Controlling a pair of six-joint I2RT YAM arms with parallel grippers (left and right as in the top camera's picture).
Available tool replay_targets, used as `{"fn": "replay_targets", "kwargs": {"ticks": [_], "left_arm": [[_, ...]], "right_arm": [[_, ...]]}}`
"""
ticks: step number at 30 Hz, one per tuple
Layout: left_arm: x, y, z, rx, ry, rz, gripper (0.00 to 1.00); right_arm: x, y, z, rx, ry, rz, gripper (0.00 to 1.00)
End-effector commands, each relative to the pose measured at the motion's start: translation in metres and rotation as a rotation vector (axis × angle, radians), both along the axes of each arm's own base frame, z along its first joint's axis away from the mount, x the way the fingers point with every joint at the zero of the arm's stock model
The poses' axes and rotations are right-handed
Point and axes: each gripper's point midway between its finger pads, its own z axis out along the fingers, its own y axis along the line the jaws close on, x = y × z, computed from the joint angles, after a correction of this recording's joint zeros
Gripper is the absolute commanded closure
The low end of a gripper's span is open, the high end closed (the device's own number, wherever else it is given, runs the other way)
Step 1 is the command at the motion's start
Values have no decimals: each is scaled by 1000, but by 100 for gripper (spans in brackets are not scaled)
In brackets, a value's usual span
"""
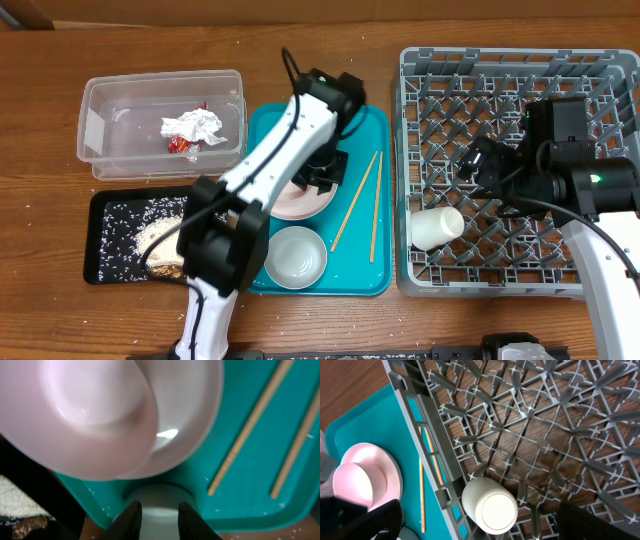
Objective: Sort waste into correct bins and load items into the dishwasher
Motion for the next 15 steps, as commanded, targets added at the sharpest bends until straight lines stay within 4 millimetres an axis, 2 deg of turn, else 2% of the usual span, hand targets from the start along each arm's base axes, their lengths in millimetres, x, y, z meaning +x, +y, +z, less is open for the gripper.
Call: {"fn": "replay_targets", "kwargs": {"ticks": [1, 4, 7, 11, 15], "left_arm": [[-12, -9, 51, -10, -144, -3, 72], [-30, -11, 64, 2, -148, -6, 72], [-50, -5, 69, 28, -139, 4, 73], [-70, 18, 82, 73, -169, 62, 75], [-88, 45, 107, 61, -261, 136, 75]], "right_arm": [[3, -3, 7, -6, -21, 0, 0], [2, -3, 7, -6, -19, 0, 0], [2, -3, 7, -8, -19, 4, 0], [1, -3, 7, -10, -17, 7, 0], [1, -2, 6, -6, -15, 8, 0]]}}
